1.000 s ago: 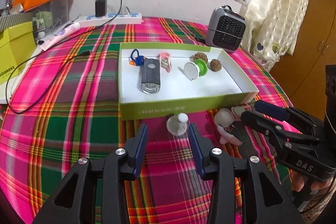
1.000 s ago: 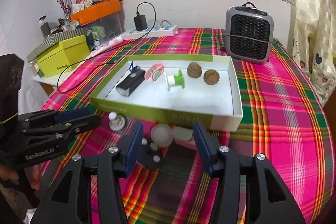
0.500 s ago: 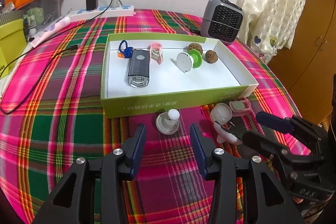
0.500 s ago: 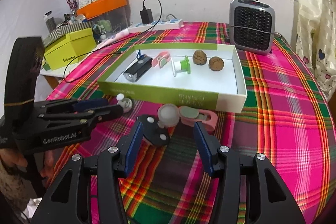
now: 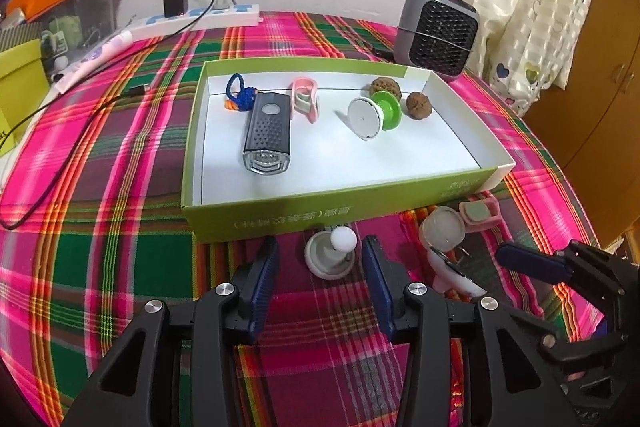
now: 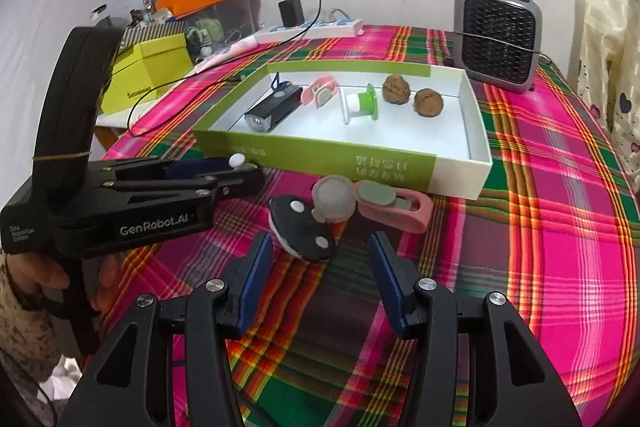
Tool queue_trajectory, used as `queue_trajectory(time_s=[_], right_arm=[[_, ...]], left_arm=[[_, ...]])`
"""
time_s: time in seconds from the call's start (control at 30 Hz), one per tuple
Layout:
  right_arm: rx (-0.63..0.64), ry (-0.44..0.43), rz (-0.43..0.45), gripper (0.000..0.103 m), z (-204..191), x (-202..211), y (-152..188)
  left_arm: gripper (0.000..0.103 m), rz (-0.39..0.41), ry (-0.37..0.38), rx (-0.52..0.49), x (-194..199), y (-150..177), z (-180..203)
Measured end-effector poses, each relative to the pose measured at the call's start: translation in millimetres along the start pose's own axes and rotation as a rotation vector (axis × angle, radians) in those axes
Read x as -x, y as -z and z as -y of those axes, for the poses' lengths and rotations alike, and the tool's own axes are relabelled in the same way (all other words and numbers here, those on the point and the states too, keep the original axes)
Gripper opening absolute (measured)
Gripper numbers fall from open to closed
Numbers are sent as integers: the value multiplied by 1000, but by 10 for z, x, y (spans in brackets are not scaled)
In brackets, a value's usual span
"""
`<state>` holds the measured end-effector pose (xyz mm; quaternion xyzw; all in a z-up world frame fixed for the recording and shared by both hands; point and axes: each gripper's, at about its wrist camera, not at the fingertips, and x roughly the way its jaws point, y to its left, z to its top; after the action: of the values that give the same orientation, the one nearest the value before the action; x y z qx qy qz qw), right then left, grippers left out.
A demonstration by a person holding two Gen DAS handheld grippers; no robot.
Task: Organize objects
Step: 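Grasp the white knob with the left tool while the right tool grasps the black round object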
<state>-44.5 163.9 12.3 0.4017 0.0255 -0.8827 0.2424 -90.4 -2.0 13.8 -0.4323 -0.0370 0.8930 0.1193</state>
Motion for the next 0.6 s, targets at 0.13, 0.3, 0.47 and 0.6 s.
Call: queue_trajectory(time_s=[0.13, 0.3, 0.47, 0.6], right_arm=[[19, 2, -11, 51, -41, -30, -5], [22, 12, -18, 51, -51, -55, 0], [22, 23, -25, 51, -55, -75, -12], [24, 37, -31, 51, -61, -104, -28]], left_arm=[[39, 6, 1, 16, -1, -8, -21], [26, 5, 16, 21, -5, -10, -34], [23, 10, 26, 19, 4, 4, -30], [23, 11, 26, 20, 10, 13, -37]])
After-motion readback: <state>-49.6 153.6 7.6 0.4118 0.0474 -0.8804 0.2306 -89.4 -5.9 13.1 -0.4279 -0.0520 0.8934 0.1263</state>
